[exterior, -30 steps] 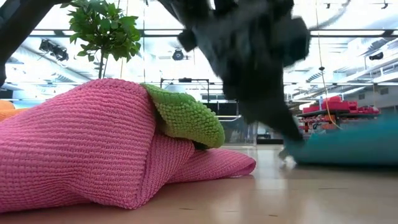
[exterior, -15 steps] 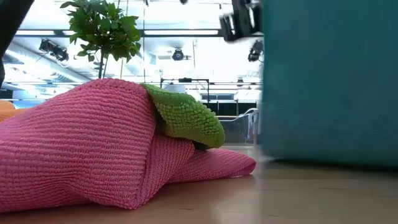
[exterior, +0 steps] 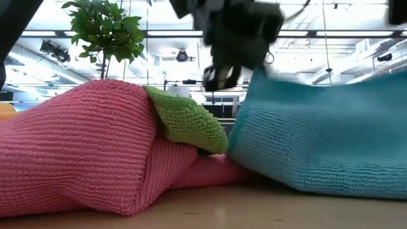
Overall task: Fold microfiber towels
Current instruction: Fold the blue towel
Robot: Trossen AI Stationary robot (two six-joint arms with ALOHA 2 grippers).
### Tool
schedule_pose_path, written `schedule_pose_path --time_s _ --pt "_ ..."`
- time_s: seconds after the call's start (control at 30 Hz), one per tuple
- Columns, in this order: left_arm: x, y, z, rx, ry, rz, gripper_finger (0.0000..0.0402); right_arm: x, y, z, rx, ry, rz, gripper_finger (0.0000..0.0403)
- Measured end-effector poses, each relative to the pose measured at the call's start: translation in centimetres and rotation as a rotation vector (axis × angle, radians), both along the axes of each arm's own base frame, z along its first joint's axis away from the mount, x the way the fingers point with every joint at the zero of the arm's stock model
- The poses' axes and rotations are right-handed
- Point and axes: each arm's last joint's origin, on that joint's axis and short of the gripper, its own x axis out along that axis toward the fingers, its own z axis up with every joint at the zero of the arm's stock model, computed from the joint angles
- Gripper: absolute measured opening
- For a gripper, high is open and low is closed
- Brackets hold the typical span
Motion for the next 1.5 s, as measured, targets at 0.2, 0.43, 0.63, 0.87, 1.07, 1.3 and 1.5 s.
schedule_pose_path --time_s 0.2,0.43,0.63,0.87,1.07,1.3,1.5 --pt "0.0 0.9 -0.5 0.049 0.016 0.0 0.0003 2.5 -1.0 -2.0 -0.045 0.108 0.037 0.0" --pt "0.1 0.8 -2.5 0.068 0.071 -0.03 0.0003 3.9 -1.4 -4.4 -0.002 0.11 0.065 0.0" --pt "0.9 1.3 -4.7 0.07 0.092 -0.017 0.0003 2.9 -2.8 -6.5 0.009 0.109 -0.021 0.0" --pt "0.9 2.9 -4.7 0.13 0.103 0.041 0.007 2.8 -3.3 -6.2 -0.016 0.083 -0.036 0.0024" --pt "0.7 5.9 -3.6 0.141 0.097 0.081 0.0145 2.1 -5.3 -4.3 -0.034 0.099 -0.096 0.0096" --pt "-1.1 7.7 -0.2 0.168 0.098 0.03 0.0194 0.4 -5.3 -0.7 0.109 -0.039 -0.099 0.0171" --pt "-0.7 2.0 0.1 0.165 -0.032 -0.178 0.0142 0.8 -1.6 -2.7 0.15 -0.085 -0.06 0.0085"
